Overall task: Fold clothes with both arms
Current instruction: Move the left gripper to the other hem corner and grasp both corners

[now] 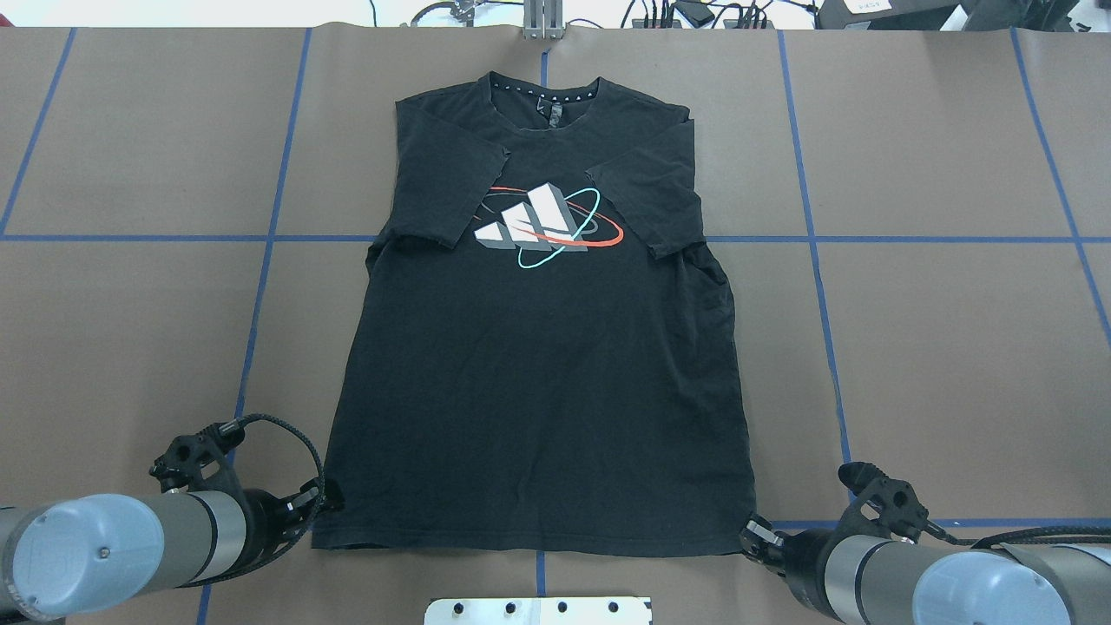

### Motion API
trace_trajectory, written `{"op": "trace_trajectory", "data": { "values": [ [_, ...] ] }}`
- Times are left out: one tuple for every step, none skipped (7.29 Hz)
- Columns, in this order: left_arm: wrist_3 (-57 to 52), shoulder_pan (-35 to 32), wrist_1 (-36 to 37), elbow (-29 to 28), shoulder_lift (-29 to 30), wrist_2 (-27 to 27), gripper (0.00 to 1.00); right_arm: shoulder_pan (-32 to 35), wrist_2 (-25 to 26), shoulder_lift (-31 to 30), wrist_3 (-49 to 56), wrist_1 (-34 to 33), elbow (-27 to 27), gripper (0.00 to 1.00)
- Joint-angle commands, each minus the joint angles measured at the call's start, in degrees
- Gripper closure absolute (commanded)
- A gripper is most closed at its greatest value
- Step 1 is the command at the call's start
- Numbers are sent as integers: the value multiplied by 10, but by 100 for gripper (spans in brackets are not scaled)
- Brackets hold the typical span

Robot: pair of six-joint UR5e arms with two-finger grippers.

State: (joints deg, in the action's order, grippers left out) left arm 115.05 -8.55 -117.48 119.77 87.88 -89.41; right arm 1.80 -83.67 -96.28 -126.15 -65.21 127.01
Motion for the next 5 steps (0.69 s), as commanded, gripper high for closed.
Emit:
{"op": "trace_trajectory", "data": {
  "values": [
    [17,18,0,-7,-1,6,28,0,0,-1,0,0,-1,100],
    [17,20,0,-8,0,6,28,0,0,-4,0,0,-2,100],
    [18,23,0,-11,4,6,30,0,0,-5,1,0,-2,100],
    [23,30,0,-14,4,6,34,0,0,-5,1,0,-2,100],
    [26,33,0,-16,5,6,36,-1,-1,-5,1,0,-2,100]
  ]
}}
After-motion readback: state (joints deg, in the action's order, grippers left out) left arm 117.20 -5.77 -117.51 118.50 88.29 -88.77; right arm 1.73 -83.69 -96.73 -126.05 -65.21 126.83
